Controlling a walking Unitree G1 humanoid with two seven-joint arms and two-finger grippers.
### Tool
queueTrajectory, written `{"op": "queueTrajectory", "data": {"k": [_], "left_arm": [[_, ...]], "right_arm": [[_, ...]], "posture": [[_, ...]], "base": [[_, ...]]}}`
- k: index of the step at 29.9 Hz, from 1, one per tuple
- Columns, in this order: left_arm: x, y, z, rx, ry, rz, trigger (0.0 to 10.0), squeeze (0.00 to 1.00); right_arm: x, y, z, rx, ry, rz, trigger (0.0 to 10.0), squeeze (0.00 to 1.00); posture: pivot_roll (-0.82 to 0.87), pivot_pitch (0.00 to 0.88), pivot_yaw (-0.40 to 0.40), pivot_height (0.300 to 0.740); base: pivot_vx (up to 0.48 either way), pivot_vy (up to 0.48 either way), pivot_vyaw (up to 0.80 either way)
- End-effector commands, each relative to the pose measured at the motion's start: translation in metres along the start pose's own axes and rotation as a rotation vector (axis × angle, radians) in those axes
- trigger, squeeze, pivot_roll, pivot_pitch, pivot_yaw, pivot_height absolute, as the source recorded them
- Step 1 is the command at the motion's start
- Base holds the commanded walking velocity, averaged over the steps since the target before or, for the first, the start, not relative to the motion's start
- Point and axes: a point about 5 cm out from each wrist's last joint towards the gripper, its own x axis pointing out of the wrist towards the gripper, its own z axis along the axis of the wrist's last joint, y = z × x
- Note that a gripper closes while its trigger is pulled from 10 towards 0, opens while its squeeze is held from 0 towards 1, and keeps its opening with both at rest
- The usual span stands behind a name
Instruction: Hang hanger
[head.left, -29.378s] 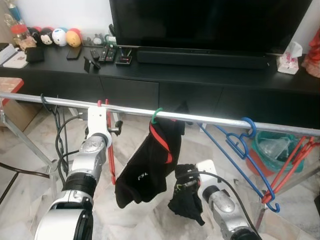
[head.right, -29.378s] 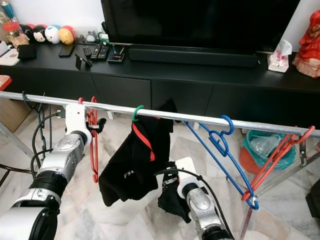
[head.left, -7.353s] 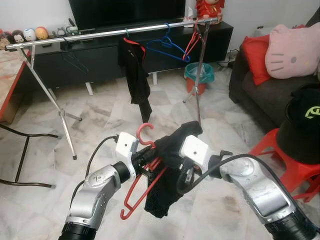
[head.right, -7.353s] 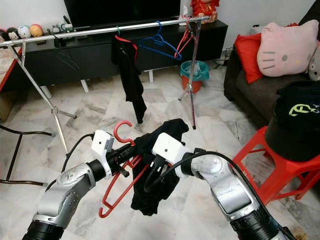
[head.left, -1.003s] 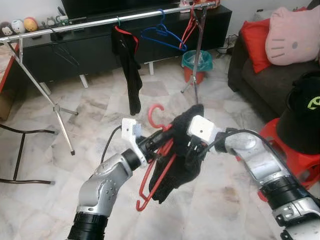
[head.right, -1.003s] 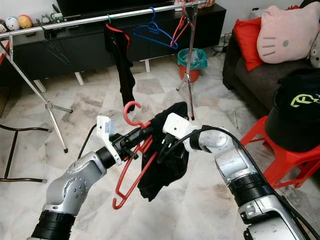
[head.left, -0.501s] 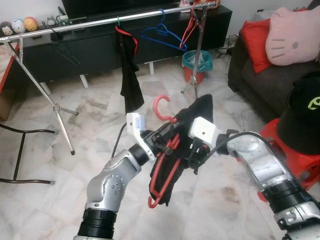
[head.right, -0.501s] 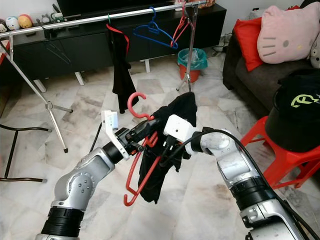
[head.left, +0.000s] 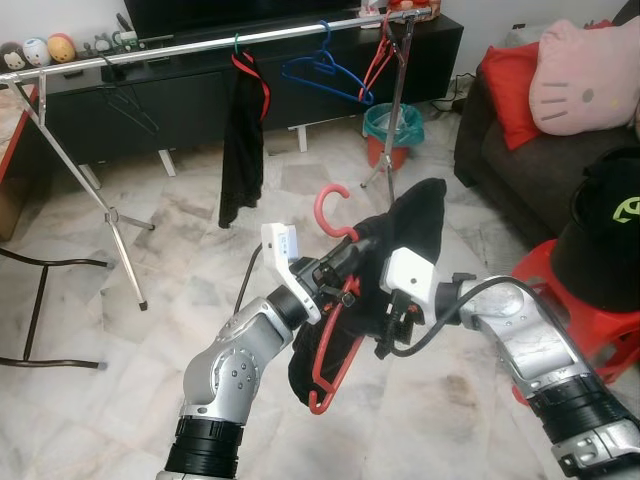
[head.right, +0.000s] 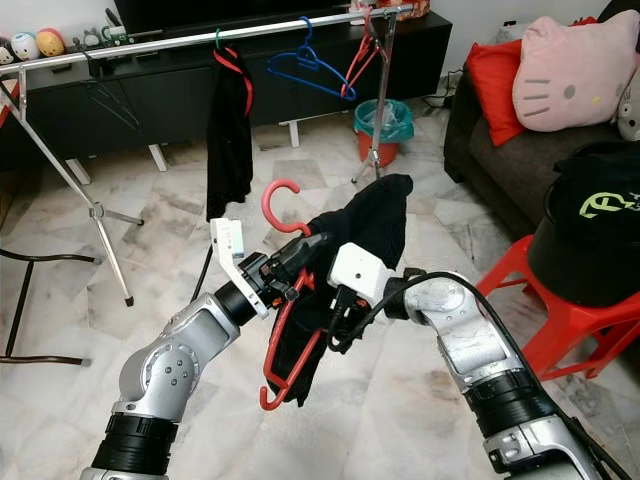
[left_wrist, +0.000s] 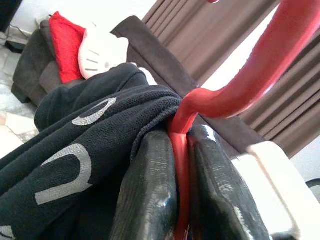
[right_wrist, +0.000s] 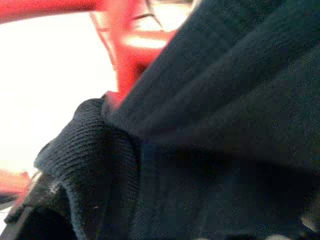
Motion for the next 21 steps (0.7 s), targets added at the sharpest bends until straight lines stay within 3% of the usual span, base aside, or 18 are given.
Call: {"op": "queueTrajectory", "data": {"k": [1,10,11,12,13,16,21], "left_arm": [[0.019,-0.028,0.014,0.052,-0.059,-0.144,10.0,0.00],[0.016,-0.025,0.014,0.063,-0.062,-0.122,10.0,0.00],[0.015,-0.024,0.014,0.063,-0.062,-0.120,10.0,0.00],[0.014,-0.023,0.014,0.064,-0.062,-0.116,10.0,0.00],[0.013,-0.022,0.014,0.069,-0.061,-0.108,10.0,0.00],[0.009,-0.017,0.015,0.084,-0.058,-0.083,10.0,0.00],[0.005,-0.008,0.018,0.108,-0.059,-0.047,10.0,0.00]], "right_arm": [[0.005,-0.005,0.000,0.014,0.009,-0.069,10.0,0.00],[0.004,-0.007,0.007,0.051,-0.066,-0.130,10.0,0.00],[0.004,-0.006,0.008,0.053,-0.073,-0.123,10.0,0.14],[0.003,-0.004,0.008,0.060,-0.081,-0.113,10.0,0.80],[0.002,-0.001,0.008,0.062,-0.086,-0.095,10.0,1.00],[-0.004,0.008,0.007,0.044,-0.091,-0.036,10.0,1.00],[-0.012,0.008,0.001,0.031,-0.060,-0.040,10.0,1.00]], "posture": [[-0.05,0.042,0.016,0.740],[-0.05,0.039,0.010,0.740],[-0.05,0.037,0.008,0.740],[-0.05,0.038,0.007,0.740],[-0.05,0.038,0.007,0.740],[-0.05,0.037,0.005,0.740],[-0.06,0.036,0.004,0.740]], "base": [[0.000,0.000,0.00],[0.000,0.000,0.00],[0.000,0.000,0.00],[0.000,0.000,0.00],[0.000,0.000,0.00],[0.000,0.000,0.00],[0.000,0.000,0.00]]}}
